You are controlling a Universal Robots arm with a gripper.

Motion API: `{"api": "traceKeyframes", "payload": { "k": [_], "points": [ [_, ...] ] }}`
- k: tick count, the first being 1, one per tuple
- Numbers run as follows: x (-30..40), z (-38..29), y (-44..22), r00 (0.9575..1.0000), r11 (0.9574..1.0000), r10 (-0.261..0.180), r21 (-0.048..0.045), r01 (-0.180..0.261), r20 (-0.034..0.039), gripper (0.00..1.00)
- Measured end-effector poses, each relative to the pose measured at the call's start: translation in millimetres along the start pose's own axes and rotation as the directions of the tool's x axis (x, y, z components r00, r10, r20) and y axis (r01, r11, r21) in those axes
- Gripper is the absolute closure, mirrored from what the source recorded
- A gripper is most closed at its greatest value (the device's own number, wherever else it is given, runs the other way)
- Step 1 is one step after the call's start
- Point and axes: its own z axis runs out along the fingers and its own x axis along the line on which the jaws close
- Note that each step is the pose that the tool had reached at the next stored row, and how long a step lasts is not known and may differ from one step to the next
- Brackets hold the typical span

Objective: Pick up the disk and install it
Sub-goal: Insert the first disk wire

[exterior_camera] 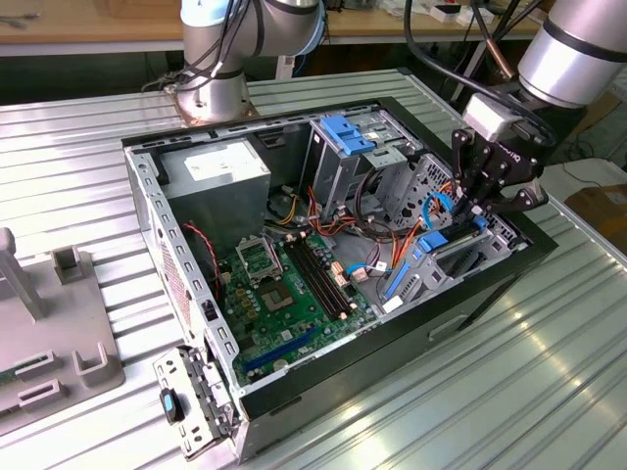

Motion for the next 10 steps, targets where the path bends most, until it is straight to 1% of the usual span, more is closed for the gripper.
{"api": "traceKeyframes", "payload": {
  "k": [1, 3, 6, 10],
  "points": [
    [0.4, 0.0, 1.5, 1.0, 1.0, 0.0, 0.0088, 0.0, 0.0001, 0.84],
    [0.9, 0.0, 2.5, 1.0, 0.9999, -0.002, 0.0101, 0.002, 0.0001, 0.84],
    [1.6, 0.3, 5.8, 0.9999, 0.9999, -0.011, 0.0117, 0.011, 0.0004, 0.84],
    [1.5, 2.9, 5.8, 0.9997, 0.9996, -0.023, 0.0143, 0.023, 0.0004, 0.84]
  ]
}}
